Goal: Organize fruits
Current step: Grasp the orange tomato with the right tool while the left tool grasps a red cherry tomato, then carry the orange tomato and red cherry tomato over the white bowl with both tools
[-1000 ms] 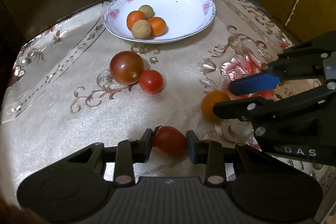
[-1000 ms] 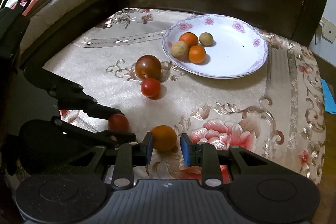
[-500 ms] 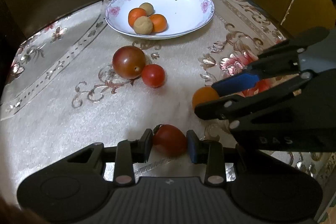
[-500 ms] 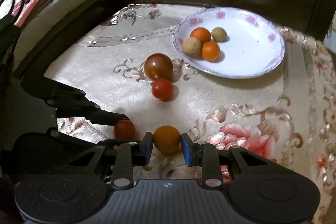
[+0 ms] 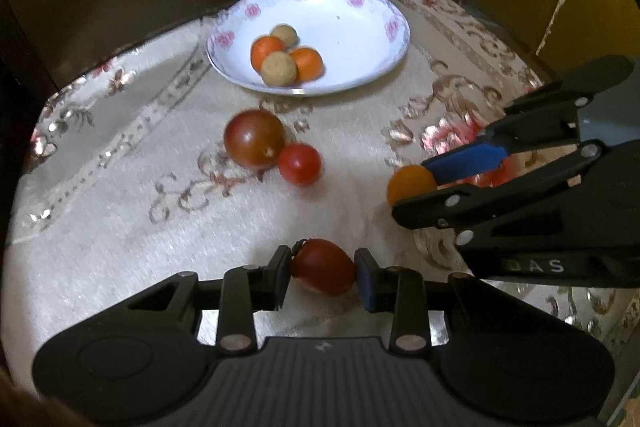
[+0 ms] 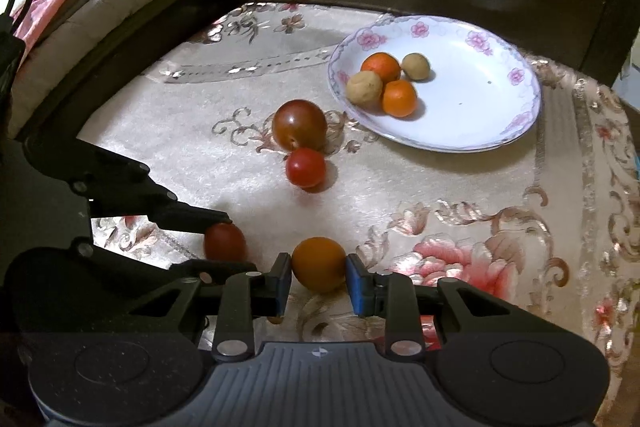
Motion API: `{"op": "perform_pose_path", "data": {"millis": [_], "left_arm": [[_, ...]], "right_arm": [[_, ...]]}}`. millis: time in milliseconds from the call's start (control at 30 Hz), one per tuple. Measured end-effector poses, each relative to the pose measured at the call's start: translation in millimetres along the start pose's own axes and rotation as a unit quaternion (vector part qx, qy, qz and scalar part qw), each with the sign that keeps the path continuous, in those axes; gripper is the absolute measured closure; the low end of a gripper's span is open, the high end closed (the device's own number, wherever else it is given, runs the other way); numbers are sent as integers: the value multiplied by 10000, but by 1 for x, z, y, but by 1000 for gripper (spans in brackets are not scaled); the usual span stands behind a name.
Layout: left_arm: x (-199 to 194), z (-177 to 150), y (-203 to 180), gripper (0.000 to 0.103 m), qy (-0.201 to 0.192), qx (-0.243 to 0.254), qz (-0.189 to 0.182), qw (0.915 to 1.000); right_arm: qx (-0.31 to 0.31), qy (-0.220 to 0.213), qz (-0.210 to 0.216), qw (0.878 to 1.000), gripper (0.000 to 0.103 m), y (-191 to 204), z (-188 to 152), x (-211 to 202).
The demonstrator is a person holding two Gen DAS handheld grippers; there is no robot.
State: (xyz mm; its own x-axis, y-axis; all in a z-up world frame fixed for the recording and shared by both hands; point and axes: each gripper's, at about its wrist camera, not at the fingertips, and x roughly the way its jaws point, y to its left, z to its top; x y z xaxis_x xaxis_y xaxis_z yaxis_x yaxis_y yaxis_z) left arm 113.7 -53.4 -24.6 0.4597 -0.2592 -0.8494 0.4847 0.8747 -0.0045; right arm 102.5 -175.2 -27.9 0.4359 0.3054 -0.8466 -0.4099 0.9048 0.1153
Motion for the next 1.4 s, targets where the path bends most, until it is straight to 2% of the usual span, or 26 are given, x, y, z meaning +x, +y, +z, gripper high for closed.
{"op": "perform_pose_path", "data": {"millis": [433, 867, 1400], "left_arm": [[3, 41, 3, 61, -347, 15, 220, 9992], [17, 98, 14, 61, -737, 111, 487, 9960], [46, 131, 22, 61, -875, 226, 649, 9938]], "right_arm": [[183, -424, -281, 9985, 81, -20, 16, -17], [470, -888, -522, 9936, 79, -57, 58, -12], [721, -1002, -574, 9907, 77, -90, 83, 13]]}}
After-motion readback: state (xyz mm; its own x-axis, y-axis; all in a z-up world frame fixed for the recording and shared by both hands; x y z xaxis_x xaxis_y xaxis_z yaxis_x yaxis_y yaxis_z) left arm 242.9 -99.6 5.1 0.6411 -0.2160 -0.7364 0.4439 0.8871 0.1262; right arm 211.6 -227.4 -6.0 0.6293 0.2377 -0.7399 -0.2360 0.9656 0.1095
